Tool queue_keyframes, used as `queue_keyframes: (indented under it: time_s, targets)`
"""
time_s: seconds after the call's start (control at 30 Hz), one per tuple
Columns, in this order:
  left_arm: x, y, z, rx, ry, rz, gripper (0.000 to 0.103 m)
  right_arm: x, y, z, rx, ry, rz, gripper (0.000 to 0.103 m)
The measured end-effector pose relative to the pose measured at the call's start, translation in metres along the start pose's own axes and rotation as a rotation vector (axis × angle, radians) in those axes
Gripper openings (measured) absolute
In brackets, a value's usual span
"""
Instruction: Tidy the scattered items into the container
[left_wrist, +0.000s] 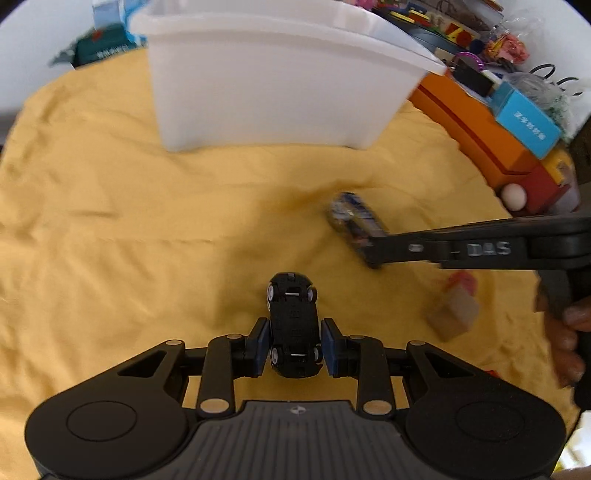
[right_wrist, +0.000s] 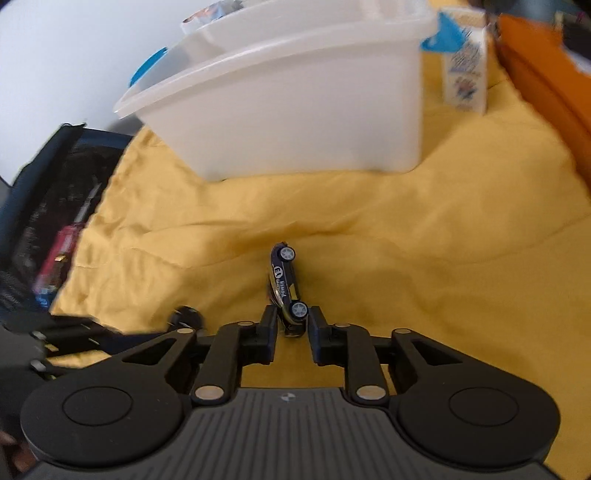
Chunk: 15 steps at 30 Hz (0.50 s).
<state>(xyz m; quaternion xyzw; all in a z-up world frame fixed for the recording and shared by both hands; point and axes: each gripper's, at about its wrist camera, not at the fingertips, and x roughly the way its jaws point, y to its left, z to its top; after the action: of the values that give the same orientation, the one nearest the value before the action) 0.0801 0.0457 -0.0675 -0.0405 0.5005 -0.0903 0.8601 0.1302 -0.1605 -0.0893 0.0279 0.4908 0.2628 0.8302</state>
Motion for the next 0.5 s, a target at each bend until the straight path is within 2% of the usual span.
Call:
queue_keyframes:
  time_s: [0.1, 0.2, 0.37, 0.5]
  targets:
    - [-0.002, 0.007, 0.004, 0.007, -0.004, 0.016, 0.034, -0.006, -0.004, 0.001, -0.029, -0.038, -0.071, 0.03]
    - [-0.004, 0.01, 0.008, 0.02, -0.016, 0.07, 0.035, -0.016, -0.006, 0.003, -0.067, -0.074, -0.149, 0.032]
    - [-0.015, -0.003, 0.007, 0.129, -0.074, 0.164, 0.035, -0.029, 0.009, 0.0, -0.14, -0.113, -0.162, 0.032]
    - [-0.009, -0.019, 0.005, 0.257, -0.096, 0.292, 0.035, -0.03, 0.023, -0.005, -0.181, -0.119, -0.157, 0.032]
